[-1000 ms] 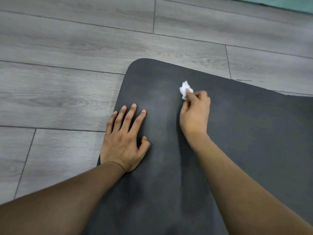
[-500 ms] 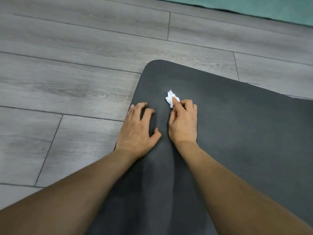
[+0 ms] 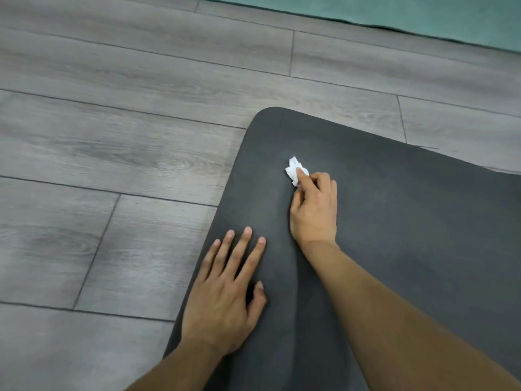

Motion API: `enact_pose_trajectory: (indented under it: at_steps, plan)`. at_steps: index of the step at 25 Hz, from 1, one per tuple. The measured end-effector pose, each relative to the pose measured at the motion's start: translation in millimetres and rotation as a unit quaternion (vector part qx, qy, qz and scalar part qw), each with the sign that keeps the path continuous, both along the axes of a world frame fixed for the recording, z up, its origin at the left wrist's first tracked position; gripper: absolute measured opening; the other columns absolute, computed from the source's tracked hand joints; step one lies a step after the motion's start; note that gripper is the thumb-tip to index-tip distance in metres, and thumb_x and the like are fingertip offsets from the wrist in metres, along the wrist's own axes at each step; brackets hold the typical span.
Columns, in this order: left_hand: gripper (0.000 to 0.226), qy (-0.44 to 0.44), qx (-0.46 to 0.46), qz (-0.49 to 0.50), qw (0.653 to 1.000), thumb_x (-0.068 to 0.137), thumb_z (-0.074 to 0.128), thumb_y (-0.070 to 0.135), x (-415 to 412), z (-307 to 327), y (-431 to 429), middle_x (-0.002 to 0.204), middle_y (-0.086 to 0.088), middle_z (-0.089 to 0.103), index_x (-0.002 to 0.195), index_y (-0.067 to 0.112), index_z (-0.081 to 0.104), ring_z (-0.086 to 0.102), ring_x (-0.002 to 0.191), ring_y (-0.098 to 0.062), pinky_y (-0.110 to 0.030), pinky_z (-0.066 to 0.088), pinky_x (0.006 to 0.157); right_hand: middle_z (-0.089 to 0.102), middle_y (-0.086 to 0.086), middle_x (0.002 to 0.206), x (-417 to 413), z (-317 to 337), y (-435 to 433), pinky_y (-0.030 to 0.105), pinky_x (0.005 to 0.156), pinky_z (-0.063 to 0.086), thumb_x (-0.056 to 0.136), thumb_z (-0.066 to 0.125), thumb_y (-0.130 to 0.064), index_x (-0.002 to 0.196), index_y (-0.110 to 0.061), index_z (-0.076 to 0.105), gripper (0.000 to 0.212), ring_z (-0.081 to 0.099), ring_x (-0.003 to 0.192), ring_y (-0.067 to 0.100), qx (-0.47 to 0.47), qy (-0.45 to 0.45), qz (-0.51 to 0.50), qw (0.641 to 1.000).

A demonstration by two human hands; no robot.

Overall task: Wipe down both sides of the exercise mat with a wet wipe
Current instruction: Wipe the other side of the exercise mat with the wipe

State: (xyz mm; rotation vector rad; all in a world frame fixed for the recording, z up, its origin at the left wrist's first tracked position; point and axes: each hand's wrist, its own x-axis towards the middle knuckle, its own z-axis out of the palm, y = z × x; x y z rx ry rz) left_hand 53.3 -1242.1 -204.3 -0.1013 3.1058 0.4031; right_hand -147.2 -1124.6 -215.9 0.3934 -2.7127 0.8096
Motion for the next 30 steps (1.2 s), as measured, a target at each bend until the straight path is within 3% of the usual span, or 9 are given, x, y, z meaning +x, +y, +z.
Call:
enact_pose_trajectory:
  at_steps: [3,7,9,15,18,21,25,27,30]
  plan:
    - [0.071,-0.004,0.007,-0.007,1.000,0.094,0.040,0.040,-6,3,0,0.170,0.000,0.021,0.162,0.025,0.026,0.020,0.156,-0.026,-0.047,0.020,0.125,0.054,0.010,0.092,6,6,-15,0.046,0.073,0.046,0.085,0.030,-0.014,0.112,-0.010,0.068,0.047,0.046,0.080,0.029,-0.008,-0.028,-0.042,0.999]
    - [0.070,-0.026,0.000,-0.011,1.000,0.095,0.036,0.041,-8,0,-1,0.170,-0.001,0.019,0.162,0.024,0.025,0.019,0.157,-0.027,-0.049,0.020,0.125,0.055,0.014,0.094,-5,22,-69,0.046,0.073,0.046,0.084,0.050,-0.003,0.103,-0.006,0.069,0.027,0.048,0.080,0.032,0.059,-0.054,0.176,0.981]
    - [0.070,-0.034,0.003,-0.012,0.999,0.095,0.036,0.041,-6,0,-2,0.170,-0.001,0.019,0.162,0.024,0.024,0.019,0.157,-0.027,-0.050,0.021,0.125,0.054,0.013,0.094,-7,25,-66,0.045,0.073,0.046,0.085,0.057,-0.002,0.102,-0.007,0.069,0.021,0.047,0.081,0.031,0.094,-0.062,0.206,0.972]
    - [0.072,-0.018,-0.007,-0.012,1.000,0.092,0.040,0.038,-7,3,0,0.169,-0.002,0.023,0.162,0.023,0.027,0.021,0.156,-0.027,-0.049,0.022,0.125,0.047,0.011,0.096,0,34,83,0.042,0.082,0.045,0.093,0.047,-0.005,0.116,-0.010,0.065,0.029,0.045,0.088,0.029,0.014,-0.099,-0.134,0.986]
    - [0.073,-0.018,-0.014,-0.006,1.000,0.092,0.042,0.038,-8,1,1,0.169,-0.001,0.022,0.162,0.024,0.026,0.020,0.156,-0.026,-0.049,0.022,0.125,0.048,0.011,0.097,-3,28,57,0.041,0.081,0.045,0.092,0.044,-0.005,0.105,-0.004,0.066,0.025,0.048,0.087,0.030,0.015,-0.102,-0.220,0.970]
    - [0.070,-0.010,-0.019,-0.009,1.000,0.091,0.042,0.038,-6,-1,-2,0.166,-0.006,0.031,0.158,0.019,0.036,0.023,0.155,-0.029,-0.047,0.018,0.126,0.052,0.017,0.101,16,25,-42,0.039,0.077,0.042,0.086,0.048,0.002,0.108,0.001,0.065,0.028,0.051,0.089,0.034,0.021,-0.125,-0.014,0.992]
    - [0.065,-0.004,-0.012,-0.010,1.000,0.092,0.043,0.038,-5,-4,-2,0.159,-0.012,0.042,0.152,0.013,0.045,0.028,0.153,-0.032,-0.047,0.017,0.126,0.049,0.012,0.112,26,36,-93,0.035,0.084,0.040,0.092,0.049,-0.004,0.114,-0.006,0.062,0.026,0.044,0.098,0.028,0.140,-0.117,0.261,0.948]
    - [0.070,-0.001,-0.003,-0.016,1.000,0.090,0.043,0.038,-7,0,-3,0.165,-0.007,0.033,0.157,0.017,0.038,0.024,0.155,-0.029,-0.049,0.021,0.125,0.050,0.012,0.102,12,32,-50,0.038,0.076,0.041,0.092,0.052,-0.009,0.113,-0.008,0.063,0.024,0.046,0.091,0.029,0.132,-0.093,0.214,0.963]
    - [0.073,-0.006,-0.008,-0.012,1.000,0.090,0.043,0.038,-5,3,-1,0.168,-0.002,0.024,0.161,0.023,0.030,0.022,0.156,-0.027,-0.048,0.020,0.126,0.046,0.002,0.082,-3,28,57,0.039,0.068,0.036,0.091,0.056,-0.021,0.087,-0.018,0.064,0.009,0.043,0.073,0.020,0.030,-0.070,-0.050,0.996]
